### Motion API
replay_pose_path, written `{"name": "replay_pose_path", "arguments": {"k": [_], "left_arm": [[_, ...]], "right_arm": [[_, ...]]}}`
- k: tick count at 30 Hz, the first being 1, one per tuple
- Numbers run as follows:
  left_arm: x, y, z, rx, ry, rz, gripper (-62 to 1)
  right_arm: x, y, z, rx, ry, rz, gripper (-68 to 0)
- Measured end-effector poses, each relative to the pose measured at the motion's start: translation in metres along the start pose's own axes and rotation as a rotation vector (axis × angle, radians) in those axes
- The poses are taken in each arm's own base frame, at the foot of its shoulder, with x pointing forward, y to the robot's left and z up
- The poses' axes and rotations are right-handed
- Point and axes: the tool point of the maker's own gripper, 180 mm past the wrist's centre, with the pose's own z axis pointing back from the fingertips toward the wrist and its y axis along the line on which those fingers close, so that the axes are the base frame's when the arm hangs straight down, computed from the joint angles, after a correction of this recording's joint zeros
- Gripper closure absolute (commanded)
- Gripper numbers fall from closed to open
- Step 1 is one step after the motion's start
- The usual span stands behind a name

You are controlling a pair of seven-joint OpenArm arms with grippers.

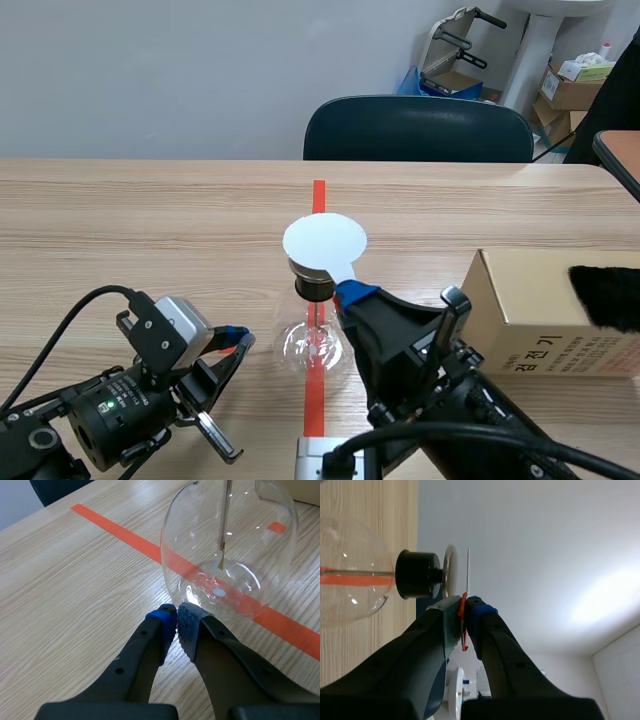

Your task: Do the electroscope experiment

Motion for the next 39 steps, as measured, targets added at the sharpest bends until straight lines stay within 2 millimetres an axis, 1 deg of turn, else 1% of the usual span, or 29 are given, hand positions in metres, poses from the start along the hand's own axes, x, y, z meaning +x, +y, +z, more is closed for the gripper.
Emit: {"name": "replay_pose_path", "arguments": {"k": [4,39], "left_arm": [[-0.0001,-0.0001,0.0001,0.0,0.0,0.0,-5.5],[0.0002,-0.0001,0.0001,0.0,-0.001,0.0,-5.5]], "right_arm": [[0.005,0.0,0.0001,0.0,-0.028,0.0,-1.0],[0.0049,0.0,0.0001,0.0,-0.027,0.0,-1.1]]}}
